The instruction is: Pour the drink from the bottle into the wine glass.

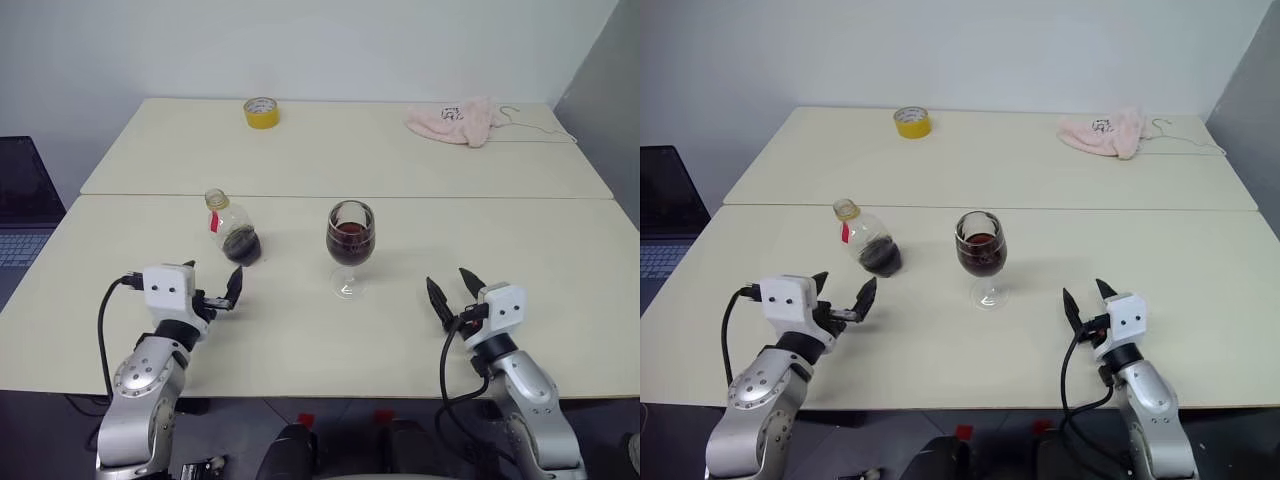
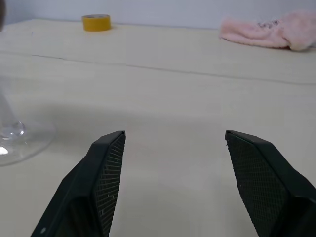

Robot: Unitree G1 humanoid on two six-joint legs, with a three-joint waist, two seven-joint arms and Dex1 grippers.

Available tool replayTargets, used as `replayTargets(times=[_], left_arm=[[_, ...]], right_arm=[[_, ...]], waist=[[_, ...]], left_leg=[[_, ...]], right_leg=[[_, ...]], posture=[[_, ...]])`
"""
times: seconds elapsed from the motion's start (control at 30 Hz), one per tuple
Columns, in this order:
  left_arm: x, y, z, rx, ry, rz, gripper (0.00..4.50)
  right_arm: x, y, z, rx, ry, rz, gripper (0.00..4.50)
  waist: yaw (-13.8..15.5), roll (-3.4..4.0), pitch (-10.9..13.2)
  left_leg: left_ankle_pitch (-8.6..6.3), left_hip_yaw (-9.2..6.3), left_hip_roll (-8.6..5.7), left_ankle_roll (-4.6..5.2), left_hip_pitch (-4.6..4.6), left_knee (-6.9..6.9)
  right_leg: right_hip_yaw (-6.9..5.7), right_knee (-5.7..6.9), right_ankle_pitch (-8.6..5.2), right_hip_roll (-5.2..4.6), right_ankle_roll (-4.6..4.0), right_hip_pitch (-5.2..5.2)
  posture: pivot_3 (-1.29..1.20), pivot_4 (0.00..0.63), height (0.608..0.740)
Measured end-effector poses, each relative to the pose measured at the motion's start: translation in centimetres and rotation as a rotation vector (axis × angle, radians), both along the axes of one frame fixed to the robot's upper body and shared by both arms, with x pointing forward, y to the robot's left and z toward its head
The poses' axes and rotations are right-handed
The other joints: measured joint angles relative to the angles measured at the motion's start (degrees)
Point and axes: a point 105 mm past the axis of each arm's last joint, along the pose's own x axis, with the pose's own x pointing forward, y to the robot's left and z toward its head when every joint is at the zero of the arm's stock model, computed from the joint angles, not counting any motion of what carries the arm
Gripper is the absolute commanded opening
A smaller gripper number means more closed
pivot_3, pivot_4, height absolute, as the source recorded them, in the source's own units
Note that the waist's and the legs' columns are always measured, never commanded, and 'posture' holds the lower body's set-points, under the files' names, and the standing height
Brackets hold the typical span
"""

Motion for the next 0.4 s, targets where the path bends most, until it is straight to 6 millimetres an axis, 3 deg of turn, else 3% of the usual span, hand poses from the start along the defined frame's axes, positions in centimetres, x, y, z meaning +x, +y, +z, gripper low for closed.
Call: replayTargets(times=[0.17,0.4], left_arm=[[-0.49,-0.78,-0.25,0.001,-0.007,-0.030,4.44],[-0.47,-0.74,0.07,-0.007,-0.039,-0.006,4.44]], right_arm=[[0.16,-0.02,-1.06,-0.007,0.017,-0.005,3.46],[0.45,0.29,-0.57,-0.007,-0.003,0.015,3.46]], waist=[[0.0,0.03,0.0],[0.0,0.04,0.0]], left_leg=[[0.00,0.01,0.02,0.00,0.02,-0.03],[0.00,0.02,0.02,0.00,0.03,-0.03]], right_leg=[[0.01,0.00,0.00,0.02,-0.01,0.01],[0.01,0.00,0.00,0.02,-0.01,0.01]], posture=[[0.00,0.150,0.740],[0.00,0.150,0.740]])
